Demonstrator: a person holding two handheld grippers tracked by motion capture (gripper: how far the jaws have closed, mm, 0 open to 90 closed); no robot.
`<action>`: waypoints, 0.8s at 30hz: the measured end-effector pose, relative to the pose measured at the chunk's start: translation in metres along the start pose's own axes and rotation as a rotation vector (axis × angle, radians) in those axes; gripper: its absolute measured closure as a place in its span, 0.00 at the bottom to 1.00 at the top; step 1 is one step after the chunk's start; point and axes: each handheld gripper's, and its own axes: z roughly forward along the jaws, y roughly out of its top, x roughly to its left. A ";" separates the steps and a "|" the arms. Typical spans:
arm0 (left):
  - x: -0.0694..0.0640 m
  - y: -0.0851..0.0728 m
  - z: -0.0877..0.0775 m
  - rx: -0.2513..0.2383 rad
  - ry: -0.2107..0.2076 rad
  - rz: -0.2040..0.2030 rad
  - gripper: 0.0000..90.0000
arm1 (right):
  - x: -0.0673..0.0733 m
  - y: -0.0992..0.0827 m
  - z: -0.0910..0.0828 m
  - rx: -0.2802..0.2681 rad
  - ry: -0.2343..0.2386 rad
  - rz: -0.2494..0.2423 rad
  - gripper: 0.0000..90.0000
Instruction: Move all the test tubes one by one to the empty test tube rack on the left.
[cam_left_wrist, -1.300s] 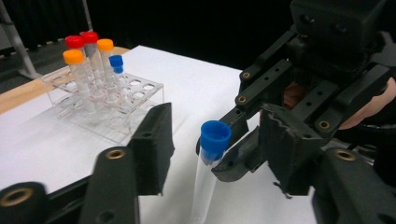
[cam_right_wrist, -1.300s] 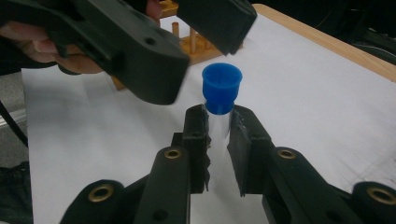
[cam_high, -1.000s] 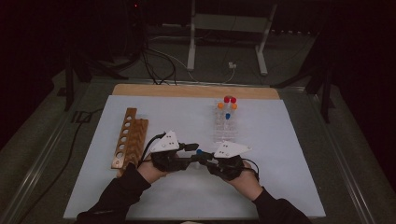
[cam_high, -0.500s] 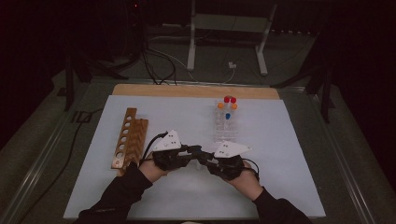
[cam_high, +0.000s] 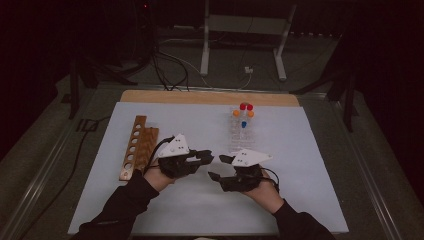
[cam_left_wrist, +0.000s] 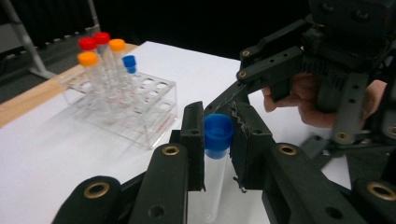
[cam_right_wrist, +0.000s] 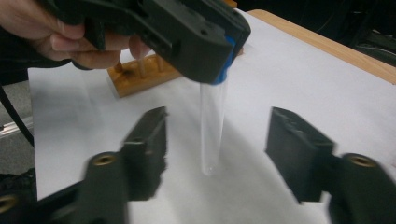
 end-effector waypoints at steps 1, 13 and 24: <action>0.002 0.001 -0.002 0.000 0.000 -0.003 0.86 | 0.000 0.000 0.000 -0.006 -0.005 0.000 0.30; 0.023 0.014 -0.025 -0.001 0.068 -0.011 0.86 | -0.006 0.002 -0.006 -0.031 -0.015 0.021 0.06; 0.048 0.020 -0.052 -0.002 0.156 -0.025 0.86 | -0.005 0.002 -0.008 -0.035 0.010 0.018 0.00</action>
